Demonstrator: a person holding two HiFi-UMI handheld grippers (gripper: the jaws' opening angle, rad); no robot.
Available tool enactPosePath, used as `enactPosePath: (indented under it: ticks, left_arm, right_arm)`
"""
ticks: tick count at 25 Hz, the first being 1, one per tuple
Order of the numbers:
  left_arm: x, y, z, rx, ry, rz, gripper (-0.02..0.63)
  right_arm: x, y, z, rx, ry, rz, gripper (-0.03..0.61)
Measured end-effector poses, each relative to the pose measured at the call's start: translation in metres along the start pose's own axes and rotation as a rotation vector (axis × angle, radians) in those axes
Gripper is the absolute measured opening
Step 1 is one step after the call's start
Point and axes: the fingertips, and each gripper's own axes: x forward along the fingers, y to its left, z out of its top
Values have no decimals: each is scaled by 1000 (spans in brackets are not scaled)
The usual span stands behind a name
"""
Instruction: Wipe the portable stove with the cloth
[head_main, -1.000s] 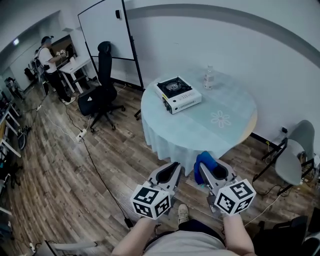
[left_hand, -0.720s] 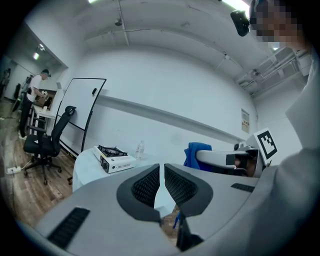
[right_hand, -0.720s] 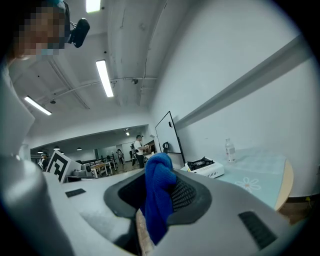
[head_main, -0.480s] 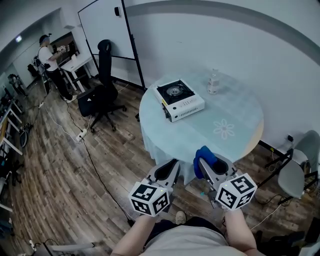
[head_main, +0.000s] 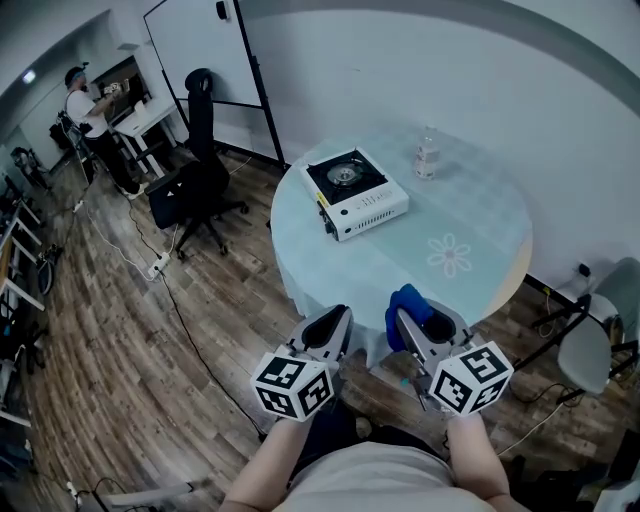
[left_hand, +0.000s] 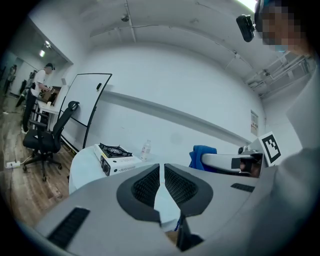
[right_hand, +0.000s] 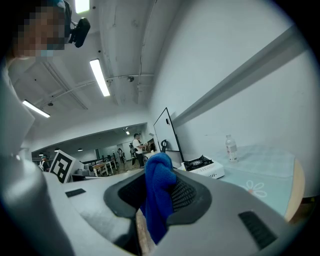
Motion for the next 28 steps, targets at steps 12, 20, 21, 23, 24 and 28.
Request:
enactPosePath:
  ticks: [12,20,21,23,24,28]
  left_arm:
    - [72,65,15,-30,35,-51,46]
    - [135,120,42,-22,77,-133,46]
    - [143,128,46,-19,84,-145,46]
    - [159,143,54,-15,98,-166,46]
    - [167,149,57,-13,103,-174,46]
    - [199,171,68,-16,122,-208,46]
  right_arm:
    - [81,-45,8,5,15,-50,118]
    - [159,-83,27,-9,16,-121,118]
    - [168,-89,28,-1,16,-139,118]
    - [185,-99,32,9,17,-166,118]
    - [191,-105,33,11,21,-179,118]
    - [217,-130,42,20,16,-223,118]
